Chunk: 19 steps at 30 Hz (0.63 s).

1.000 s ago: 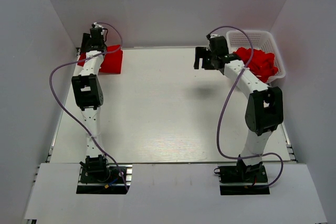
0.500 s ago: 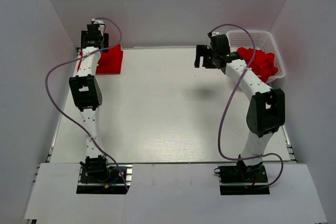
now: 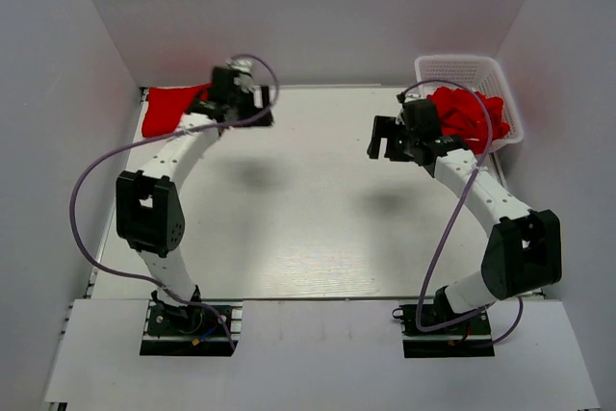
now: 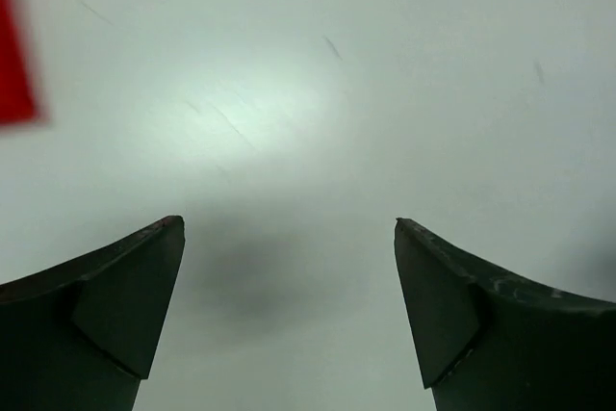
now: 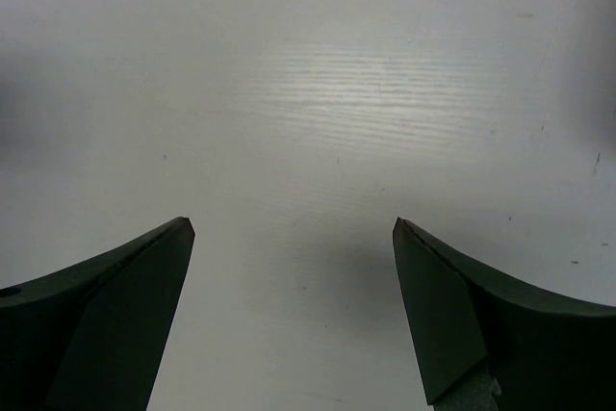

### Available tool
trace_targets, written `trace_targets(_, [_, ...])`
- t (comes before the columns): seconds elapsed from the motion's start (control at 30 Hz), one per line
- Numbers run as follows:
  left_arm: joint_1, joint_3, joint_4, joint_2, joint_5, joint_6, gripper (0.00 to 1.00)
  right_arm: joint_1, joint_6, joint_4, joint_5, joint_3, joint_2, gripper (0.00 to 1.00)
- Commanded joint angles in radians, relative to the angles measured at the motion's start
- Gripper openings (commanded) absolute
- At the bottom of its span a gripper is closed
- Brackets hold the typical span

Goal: Fold and stack the t-shirts
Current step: Put the neatly folded tshirt into the corner of the board with the left arm

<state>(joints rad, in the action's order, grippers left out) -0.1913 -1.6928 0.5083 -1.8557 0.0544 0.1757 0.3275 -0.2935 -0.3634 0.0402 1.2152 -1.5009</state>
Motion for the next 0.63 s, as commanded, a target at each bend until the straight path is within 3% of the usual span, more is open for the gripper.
trace_targets(0.0, [-0.144, 0.230, -0.020, 0.137, 0.042, 0.105, 1.00, 0.001, -0.006, 0.011, -0.031, -0.104, 0.086, 0.90])
trace_targets(0.03, [-0.170, 0.339, -0.021, 0.224, -0.011, 0.129, 1.00, 0.005, -0.009, 0.015, -0.064, -0.126, 0.117, 0.90])
trace_targets(0.17, [-0.246, 0.542, -0.002, 0.421, -0.129, 0.234, 1.00, 0.005, -0.015, 0.037, -0.085, -0.246, 0.203, 0.90])
trace_targets(0.3, [-0.269, 0.585, 0.062, 0.498, -0.241, 0.269, 1.00, 0.004, -0.001, 0.055, -0.100, -0.316, 0.257, 0.90])
trace_targets(0.6, [-0.298, 0.617, 0.050, 0.563, -0.242, 0.269, 1.00, 0.001, -0.001, 0.104, -0.068, -0.370, 0.341, 0.90])
